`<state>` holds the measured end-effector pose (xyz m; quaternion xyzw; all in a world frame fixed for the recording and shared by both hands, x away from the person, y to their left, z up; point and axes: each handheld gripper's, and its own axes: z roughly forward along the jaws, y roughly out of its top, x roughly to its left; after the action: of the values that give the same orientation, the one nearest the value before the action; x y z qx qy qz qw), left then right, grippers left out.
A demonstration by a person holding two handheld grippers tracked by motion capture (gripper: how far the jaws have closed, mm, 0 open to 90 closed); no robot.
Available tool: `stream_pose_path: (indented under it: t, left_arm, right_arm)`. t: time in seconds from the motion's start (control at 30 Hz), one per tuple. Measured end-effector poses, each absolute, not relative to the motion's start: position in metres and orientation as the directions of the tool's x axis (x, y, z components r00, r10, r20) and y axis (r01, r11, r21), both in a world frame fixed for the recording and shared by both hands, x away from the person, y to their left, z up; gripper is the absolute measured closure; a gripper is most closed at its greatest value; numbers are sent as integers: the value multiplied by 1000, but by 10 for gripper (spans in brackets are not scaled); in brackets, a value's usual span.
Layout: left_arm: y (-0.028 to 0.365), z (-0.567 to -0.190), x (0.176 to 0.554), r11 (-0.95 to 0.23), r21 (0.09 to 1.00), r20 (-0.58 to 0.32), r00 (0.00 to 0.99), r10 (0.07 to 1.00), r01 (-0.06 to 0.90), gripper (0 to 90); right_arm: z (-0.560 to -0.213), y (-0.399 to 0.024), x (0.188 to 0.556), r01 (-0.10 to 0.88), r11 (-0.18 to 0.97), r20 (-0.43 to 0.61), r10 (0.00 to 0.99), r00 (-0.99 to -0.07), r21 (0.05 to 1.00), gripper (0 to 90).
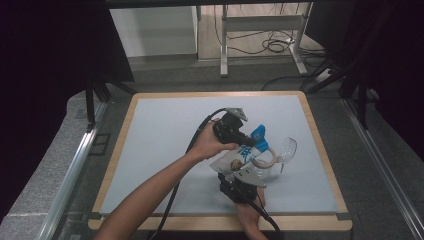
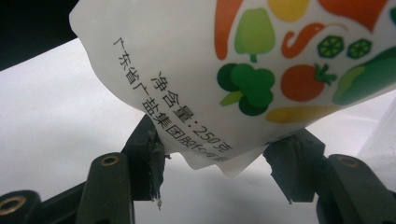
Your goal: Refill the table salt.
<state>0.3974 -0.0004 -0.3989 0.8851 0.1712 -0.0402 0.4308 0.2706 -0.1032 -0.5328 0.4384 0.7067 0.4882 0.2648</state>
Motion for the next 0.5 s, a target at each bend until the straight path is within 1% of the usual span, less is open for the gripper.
stream_pose_path:
  t: [0.27, 0.5]
  left_arm:
    - [-8, -397, 399, -596, 735, -202, 944, 262, 323, 900]
    - [-11, -398, 400, -602, 731, -204, 945, 257, 322, 900]
  right_arm:
    - [-531, -104, 269, 344, 131, 52, 878, -475, 930, 434]
    - [-530, -104, 267, 335, 126, 51, 879, -474, 934, 435]
